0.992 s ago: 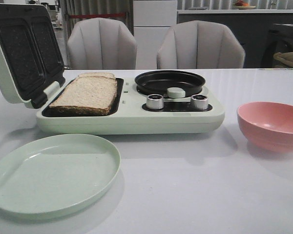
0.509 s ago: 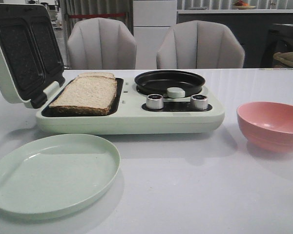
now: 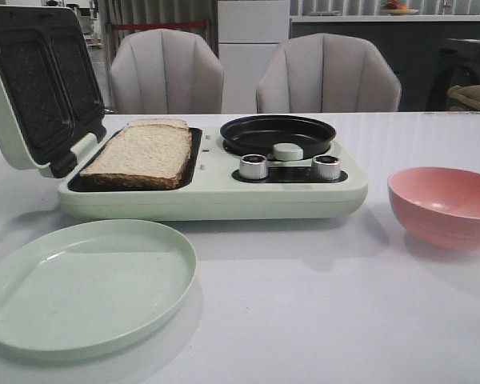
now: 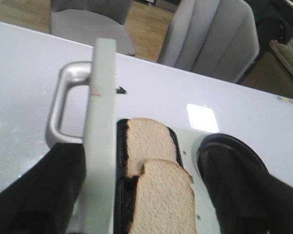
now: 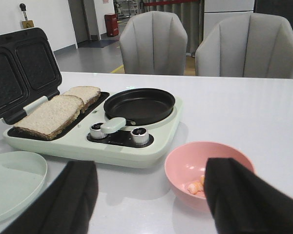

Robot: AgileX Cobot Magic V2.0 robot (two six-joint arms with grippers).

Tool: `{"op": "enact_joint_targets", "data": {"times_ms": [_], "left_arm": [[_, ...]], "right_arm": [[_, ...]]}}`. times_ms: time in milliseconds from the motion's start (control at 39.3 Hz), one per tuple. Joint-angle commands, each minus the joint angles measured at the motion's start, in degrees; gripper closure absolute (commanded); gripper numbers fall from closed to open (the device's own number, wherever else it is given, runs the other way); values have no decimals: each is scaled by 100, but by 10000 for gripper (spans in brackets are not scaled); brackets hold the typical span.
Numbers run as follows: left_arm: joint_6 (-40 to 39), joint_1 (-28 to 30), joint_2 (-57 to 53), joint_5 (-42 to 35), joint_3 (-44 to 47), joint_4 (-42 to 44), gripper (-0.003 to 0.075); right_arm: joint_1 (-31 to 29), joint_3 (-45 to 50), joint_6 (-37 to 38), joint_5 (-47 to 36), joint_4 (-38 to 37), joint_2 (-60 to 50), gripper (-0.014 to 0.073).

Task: Make breakfast with bread and shrimp

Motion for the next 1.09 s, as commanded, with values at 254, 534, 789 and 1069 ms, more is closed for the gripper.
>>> {"op": "enact_joint_targets", "data": {"times_ms": [254, 534, 789, 1069], "left_arm": [[2173, 1560, 1214, 725, -1048, -3398, 155], [4022, 2392, 2188, 1889, -1109, -6103, 192], [4718, 2416, 2819, 2401, -1120, -6912, 377], [5326, 2416, 3348, 3105, -1120, -7748, 378]], "right_arm": [[-27, -156, -70, -533, -77, 59, 32], [-27, -156, -70, -533, -77, 59, 32], [-27, -156, -70, -533, -77, 59, 32], [-27, -156, -70, -533, -77, 59, 32]]}}
